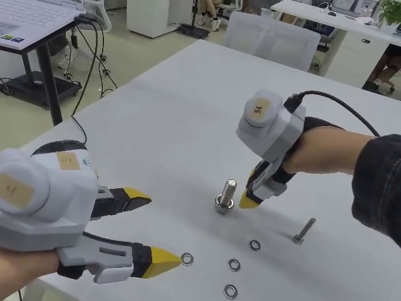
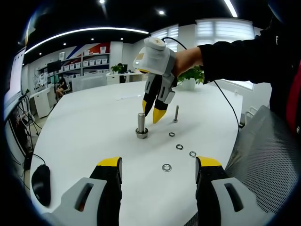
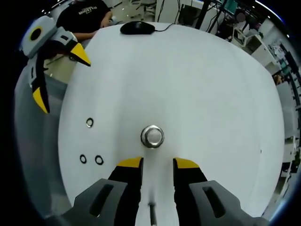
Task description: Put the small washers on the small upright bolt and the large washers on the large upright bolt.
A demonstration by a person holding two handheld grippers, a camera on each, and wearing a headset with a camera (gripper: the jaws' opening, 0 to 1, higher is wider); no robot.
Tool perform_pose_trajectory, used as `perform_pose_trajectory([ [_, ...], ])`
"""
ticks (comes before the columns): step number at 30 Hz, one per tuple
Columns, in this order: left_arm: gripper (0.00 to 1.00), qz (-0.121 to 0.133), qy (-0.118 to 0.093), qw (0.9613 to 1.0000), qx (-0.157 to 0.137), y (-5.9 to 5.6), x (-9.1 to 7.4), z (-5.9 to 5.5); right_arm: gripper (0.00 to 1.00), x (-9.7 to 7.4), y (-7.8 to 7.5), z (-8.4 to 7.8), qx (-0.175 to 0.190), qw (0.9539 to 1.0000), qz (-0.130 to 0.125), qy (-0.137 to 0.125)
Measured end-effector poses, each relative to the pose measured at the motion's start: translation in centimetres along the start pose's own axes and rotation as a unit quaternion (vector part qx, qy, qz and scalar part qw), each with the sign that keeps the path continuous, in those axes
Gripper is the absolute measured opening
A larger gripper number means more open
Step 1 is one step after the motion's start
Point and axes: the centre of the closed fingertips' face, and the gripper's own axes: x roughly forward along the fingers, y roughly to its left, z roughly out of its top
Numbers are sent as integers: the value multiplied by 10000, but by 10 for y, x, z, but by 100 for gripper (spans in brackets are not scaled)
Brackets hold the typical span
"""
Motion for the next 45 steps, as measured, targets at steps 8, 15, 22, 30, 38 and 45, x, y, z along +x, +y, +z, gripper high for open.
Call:
perform_pose_trajectory([
  [8,62,-8,-6,10000,40,-2,-1,2,26,-3,5,-5,-13,10000,-44,-16],
  [15,62,-1,-17,10000,66,-1,-1,4,26,-6,14,-8,-22,10000,-46,-46],
  [22,61,-15,-15,9999,112,-3,-2,5,26,-5,30,-10,-65,10000,-7,-46],
  [30,61,-19,-20,9999,145,-5,-4,6,26,-4,51,-2,-259,9996,80,-72],
  [38,61,3,-31,9999,157,-6,-8,6,26,3,76,11,-551,9982,226,-62],
  [45,61,8,-24,9999,166,-7,-10,6,26,12,95,23,-781,9962,371,-65],
])
